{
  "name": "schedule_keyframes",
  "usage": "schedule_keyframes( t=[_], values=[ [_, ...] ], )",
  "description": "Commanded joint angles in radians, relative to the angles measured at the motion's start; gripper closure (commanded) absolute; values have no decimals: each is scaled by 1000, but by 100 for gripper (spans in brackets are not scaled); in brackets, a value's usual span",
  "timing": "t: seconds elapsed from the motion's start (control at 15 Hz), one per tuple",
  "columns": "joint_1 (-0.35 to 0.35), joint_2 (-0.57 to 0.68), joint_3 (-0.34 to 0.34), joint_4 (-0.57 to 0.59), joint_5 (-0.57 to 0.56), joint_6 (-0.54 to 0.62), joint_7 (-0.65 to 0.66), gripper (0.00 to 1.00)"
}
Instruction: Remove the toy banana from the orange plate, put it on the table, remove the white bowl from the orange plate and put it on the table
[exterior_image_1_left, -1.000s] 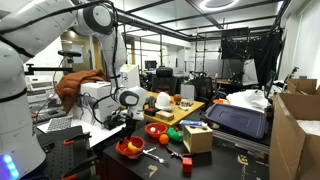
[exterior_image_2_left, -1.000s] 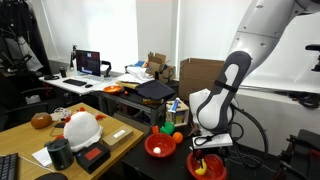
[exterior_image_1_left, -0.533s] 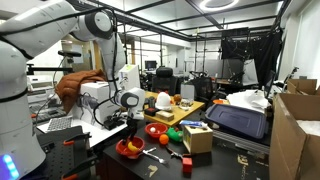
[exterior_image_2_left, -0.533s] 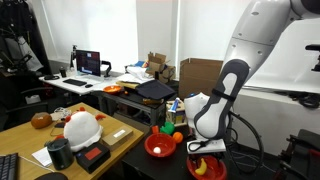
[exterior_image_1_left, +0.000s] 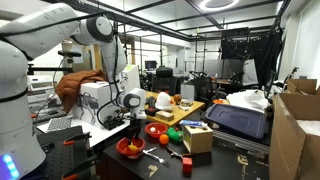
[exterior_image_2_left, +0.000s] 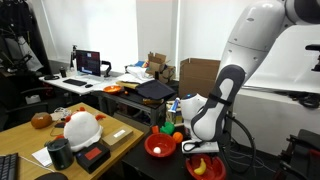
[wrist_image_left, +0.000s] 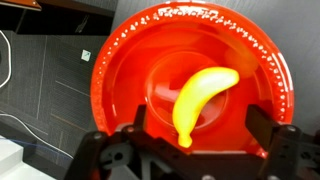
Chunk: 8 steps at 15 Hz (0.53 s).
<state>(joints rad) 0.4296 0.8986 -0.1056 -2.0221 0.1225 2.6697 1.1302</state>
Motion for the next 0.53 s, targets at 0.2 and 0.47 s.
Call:
schedule_keyframes(
  t=[0.2,0.47],
  values=[
    [0,19,-7,26,-10,61,18,0],
    [2,25,-14,39,-13,81,14,0]
  ],
)
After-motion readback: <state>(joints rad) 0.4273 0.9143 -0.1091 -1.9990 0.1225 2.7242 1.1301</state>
